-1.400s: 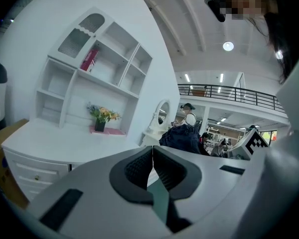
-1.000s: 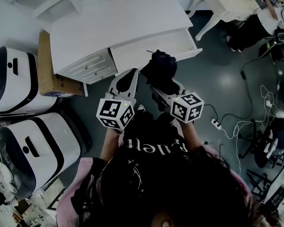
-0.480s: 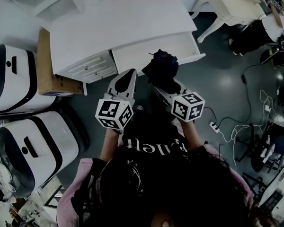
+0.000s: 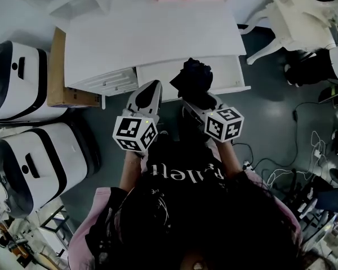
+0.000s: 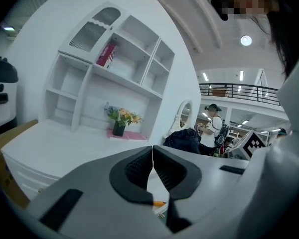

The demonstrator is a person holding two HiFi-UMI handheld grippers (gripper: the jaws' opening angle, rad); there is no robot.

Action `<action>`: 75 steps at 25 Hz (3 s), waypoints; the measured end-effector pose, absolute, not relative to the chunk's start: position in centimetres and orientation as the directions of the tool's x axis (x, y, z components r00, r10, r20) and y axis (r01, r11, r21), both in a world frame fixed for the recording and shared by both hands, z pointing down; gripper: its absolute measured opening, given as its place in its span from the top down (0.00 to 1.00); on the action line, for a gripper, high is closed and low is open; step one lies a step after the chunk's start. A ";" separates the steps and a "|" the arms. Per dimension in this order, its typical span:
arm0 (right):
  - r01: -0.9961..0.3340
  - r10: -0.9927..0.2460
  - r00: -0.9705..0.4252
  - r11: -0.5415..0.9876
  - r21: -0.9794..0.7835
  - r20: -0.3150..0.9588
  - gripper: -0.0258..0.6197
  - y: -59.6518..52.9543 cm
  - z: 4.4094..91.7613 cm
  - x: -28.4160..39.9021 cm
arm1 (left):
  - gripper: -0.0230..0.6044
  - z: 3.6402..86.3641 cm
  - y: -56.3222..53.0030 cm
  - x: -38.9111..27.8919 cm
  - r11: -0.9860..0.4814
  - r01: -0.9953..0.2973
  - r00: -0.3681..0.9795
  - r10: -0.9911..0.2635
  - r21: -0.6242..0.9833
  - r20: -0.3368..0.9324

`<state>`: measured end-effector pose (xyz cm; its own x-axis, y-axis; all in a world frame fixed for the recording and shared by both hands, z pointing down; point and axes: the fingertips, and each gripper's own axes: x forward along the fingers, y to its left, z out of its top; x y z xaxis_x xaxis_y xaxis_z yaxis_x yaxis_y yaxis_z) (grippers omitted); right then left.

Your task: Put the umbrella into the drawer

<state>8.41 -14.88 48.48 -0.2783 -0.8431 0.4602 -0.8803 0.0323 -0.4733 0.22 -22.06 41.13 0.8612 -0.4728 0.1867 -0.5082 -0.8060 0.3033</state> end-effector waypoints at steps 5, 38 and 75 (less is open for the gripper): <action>-0.881 -0.810 -0.324 0.069 -0.468 0.489 0.52 -17.9 49.2 14.2 | 0.94 40.9 -24.8 4.4 -0.759 -0.575 0.818 -0.539 0.306 0.202; -0.724 -0.237 -0.537 0.621 -0.299 0.810 0.52 -24.9 66.7 17.5 | 0.94 44.5 -28.1 4.5 -0.449 -0.851 0.518 -0.801 0.271 0.299; -0.870 -0.223 -0.359 0.431 -0.238 0.907 0.51 -25.4 80.0 22.5 | 0.94 46.2 -27.9 5.6 -0.448 -0.850 0.524 -0.772 0.277 0.360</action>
